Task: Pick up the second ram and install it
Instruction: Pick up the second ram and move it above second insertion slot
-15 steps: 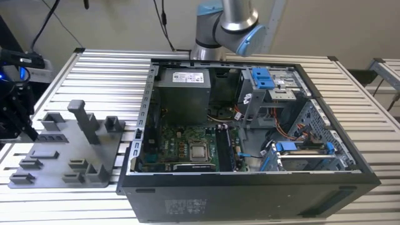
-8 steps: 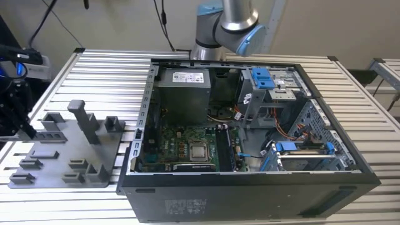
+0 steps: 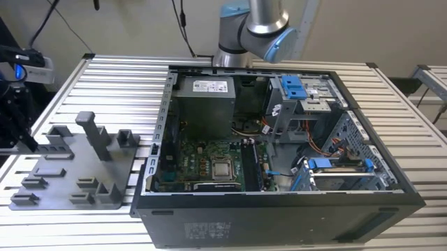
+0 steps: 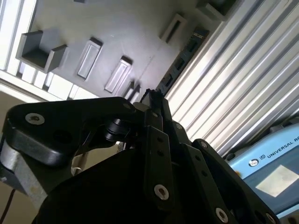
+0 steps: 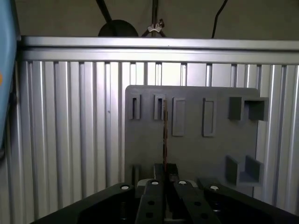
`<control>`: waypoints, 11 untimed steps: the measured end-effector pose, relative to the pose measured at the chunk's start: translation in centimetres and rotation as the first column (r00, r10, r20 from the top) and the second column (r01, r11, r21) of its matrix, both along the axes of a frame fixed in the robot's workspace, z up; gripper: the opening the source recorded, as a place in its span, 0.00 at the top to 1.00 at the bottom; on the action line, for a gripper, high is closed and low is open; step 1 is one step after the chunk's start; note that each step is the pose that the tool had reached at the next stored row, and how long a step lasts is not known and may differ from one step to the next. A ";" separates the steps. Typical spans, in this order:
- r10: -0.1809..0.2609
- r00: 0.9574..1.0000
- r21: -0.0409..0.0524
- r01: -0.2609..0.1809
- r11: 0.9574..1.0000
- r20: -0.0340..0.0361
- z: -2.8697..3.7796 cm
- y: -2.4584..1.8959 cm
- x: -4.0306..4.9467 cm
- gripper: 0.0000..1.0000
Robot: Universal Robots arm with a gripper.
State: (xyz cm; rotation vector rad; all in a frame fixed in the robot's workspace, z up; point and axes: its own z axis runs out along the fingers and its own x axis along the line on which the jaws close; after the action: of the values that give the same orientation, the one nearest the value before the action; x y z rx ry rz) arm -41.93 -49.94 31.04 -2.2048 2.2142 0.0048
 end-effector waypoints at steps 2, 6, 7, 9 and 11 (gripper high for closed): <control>0.000 1.000 0.000 0.000 1.000 0.000 0.21 0.00 0.00 0.86; 0.000 1.000 0.000 0.000 1.000 0.000 0.61 0.01 -0.01 0.86; 0.000 1.000 0.000 0.000 1.000 0.000 0.72 0.01 -0.01 0.86; 0.000 1.000 0.000 0.000 1.000 0.000 0.98 0.01 -0.01 0.86; 0.000 1.000 0.000 0.000 1.000 0.000 1.26 0.00 0.00 0.86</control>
State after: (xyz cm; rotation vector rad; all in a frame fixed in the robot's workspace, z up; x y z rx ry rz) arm -41.94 -49.93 32.31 -2.2047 2.2142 0.0049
